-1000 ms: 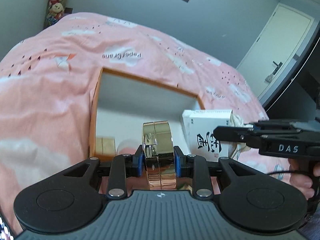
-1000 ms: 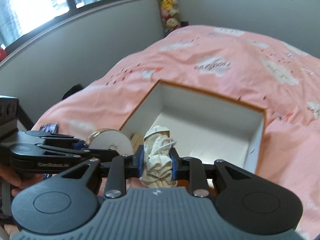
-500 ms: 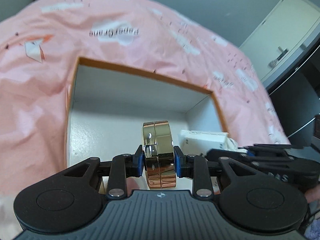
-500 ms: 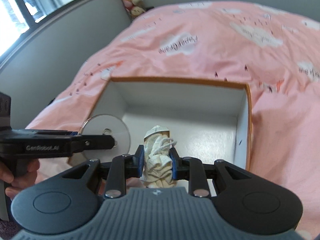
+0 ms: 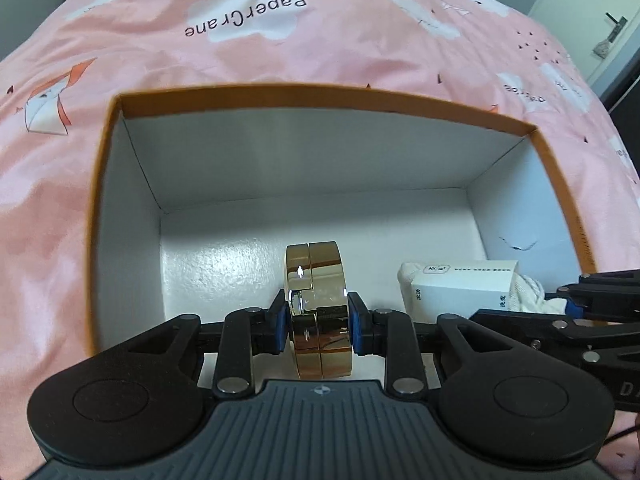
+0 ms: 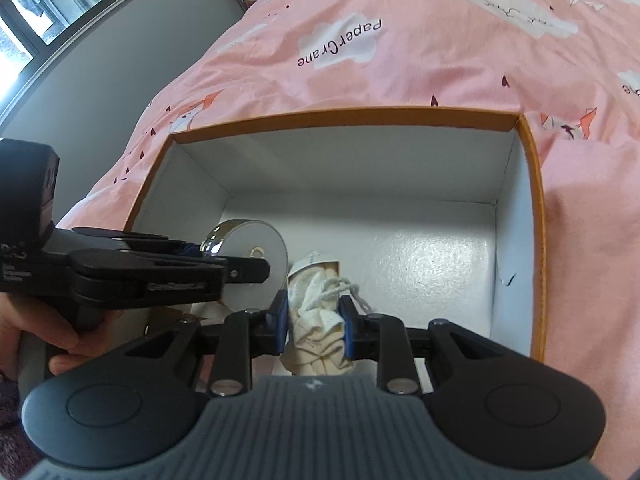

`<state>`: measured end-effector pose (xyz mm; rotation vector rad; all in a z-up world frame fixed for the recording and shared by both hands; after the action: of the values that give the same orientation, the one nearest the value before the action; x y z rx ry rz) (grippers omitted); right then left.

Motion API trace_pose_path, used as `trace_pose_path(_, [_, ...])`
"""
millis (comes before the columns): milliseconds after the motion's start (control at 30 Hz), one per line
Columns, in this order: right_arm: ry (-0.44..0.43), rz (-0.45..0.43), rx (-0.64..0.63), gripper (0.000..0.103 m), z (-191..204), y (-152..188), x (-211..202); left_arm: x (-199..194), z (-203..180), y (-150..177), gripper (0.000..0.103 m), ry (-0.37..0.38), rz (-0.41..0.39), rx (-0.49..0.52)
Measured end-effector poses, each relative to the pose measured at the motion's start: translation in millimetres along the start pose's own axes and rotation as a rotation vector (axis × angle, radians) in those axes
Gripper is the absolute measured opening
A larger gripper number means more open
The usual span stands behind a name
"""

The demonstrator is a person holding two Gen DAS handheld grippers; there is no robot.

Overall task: Organize rigid objects
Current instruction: 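Lower the compact into the orange box and open the left tool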

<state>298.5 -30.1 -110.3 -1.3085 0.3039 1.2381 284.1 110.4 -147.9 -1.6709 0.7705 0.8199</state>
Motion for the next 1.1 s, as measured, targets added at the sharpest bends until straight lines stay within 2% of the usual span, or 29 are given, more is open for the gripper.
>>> trace_pose_path(233, [0.013,0.008,0.013,0.024,-8,0,6,4,3,1,0.033,0.000,0.016,0.001])
trace_pose_path(333, [0.007,0.009,0.019,0.024,-5,1,6,4,5,-3,0.038,-0.026,0.031,0.001])
trace_pose_path(400, [0.003,0.009,0.016,0.024,-4,1,7,0,6,-6,0.047,-0.077,0.014,0.055])
trace_pose_path(500, [0.002,0.011,0.020,0.025,-2,0,11,-3,3,-4,0.052,-0.130,0.015,0.139])
trace_pose_path(733, [-0.002,0.026,0.022,0.024,5,1,22,-8,-1,-4,0.055,-0.211,-0.008,0.262])
trace_pose_path(867, [-0.002,0.035,0.031,0.024,8,0,28,-12,-4,-8,0.055,-0.227,-0.027,0.304])
trace_pose_path(1100, [0.044,0.039,0.027,0.025,10,-5,40,-51,7,-27,0.059,-0.184,-0.151,0.197])
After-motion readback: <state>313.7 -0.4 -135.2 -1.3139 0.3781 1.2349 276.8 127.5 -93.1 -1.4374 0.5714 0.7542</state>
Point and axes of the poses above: each gripper's, at about its wrist camera, not at the fingertips, and x roughly the way its jaws point, z to its left, y to its underside, the point moved 10 cm from there along x, roughly the way its jaws point, and after that the axes turned 8 degrees about -z, right-handed, at the moved point
